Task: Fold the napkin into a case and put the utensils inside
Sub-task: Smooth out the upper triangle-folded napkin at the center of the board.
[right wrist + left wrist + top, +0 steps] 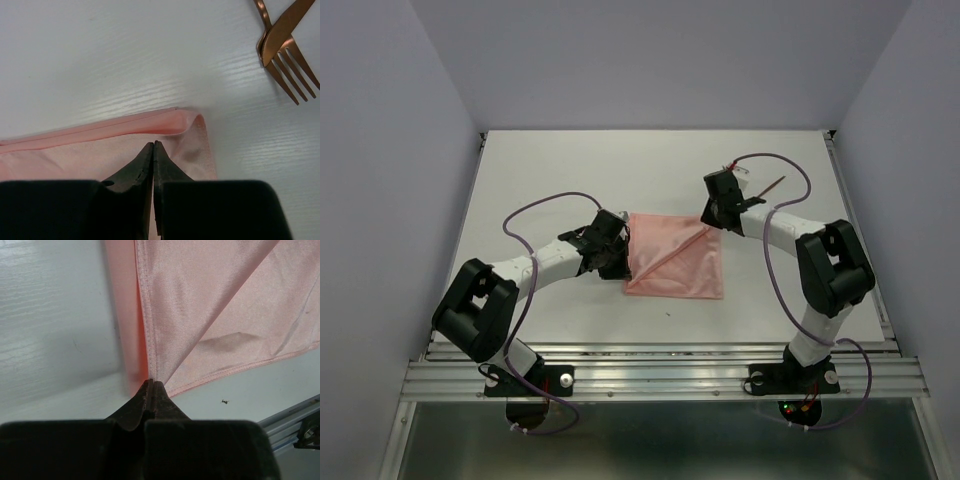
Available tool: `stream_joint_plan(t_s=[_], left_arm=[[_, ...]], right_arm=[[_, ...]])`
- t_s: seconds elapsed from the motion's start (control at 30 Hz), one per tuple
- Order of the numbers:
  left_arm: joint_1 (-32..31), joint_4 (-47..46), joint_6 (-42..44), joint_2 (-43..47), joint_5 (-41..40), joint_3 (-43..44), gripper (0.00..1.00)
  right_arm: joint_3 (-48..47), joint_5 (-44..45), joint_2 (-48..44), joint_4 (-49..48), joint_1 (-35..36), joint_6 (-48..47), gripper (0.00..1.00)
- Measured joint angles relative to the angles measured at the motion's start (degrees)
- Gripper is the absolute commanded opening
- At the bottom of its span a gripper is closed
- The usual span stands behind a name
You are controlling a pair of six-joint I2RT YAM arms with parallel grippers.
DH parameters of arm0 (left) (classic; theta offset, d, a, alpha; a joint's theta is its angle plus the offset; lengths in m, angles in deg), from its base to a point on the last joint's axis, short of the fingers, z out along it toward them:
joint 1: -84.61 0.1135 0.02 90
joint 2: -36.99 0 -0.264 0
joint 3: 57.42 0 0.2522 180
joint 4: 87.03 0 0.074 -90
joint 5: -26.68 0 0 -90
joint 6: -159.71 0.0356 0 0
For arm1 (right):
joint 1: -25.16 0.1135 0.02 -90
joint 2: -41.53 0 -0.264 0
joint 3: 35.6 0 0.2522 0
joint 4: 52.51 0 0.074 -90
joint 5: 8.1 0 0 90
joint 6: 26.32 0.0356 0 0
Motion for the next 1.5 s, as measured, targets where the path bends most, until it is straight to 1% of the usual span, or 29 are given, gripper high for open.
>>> stream_joint_plan(t_s=[0.13,0.27,0.43,0.7,0.93,1.07,1.23,1.33,1.5], left_arm=[[0.0,0.2,0.0,0.1,-0.4,0.0,0.00],[0.0,1.0,0.3,0.7,-0.9,0.4,0.00],[0.0,1.7,0.6,2.6,-1.3,0.5,0.00],[0.0,1.8,1.1,3.0,-1.2,0.5,0.00],[0.0,1.0,2.6,3.0,1.5,0.2,0.00],[0.0,0.5,2.8,3.0,2.0,0.0,0.00],[0.0,0.7,3.0,3.2,1.5,0.0,0.00],[0.0,2.0,3.2,4.1,0.1,0.0,0.00],[1.8,5.3,4.2,7.1,-1.9,0.0,0.00]], right_arm=[[0.0,0.8,-3.0,-0.1,-0.4,-0.4,0.08],[0.0,1.3,-3.4,-0.1,-0.8,-0.8,0.08],[0.0,2.0,-1.9,-0.1,-1.1,-0.9,0.09],[-0.1,2.4,4.3,-0.1,-1.1,-0.8,0.08],[-0.7,2.5,4.3,0.0,-1.1,-1.3,0.09],[-0.7,1.6,2.0,1.1,-1.1,-1.6,0.10],[1.2,-2.8,-6.2,0.9,-0.7,-1.8,0.10],[2.0,-5.5,-9.3,0.7,1.0,-1.7,0.10],[2.3,-10.1,-9.1,0.3,10.2,-1.2,0.10]])
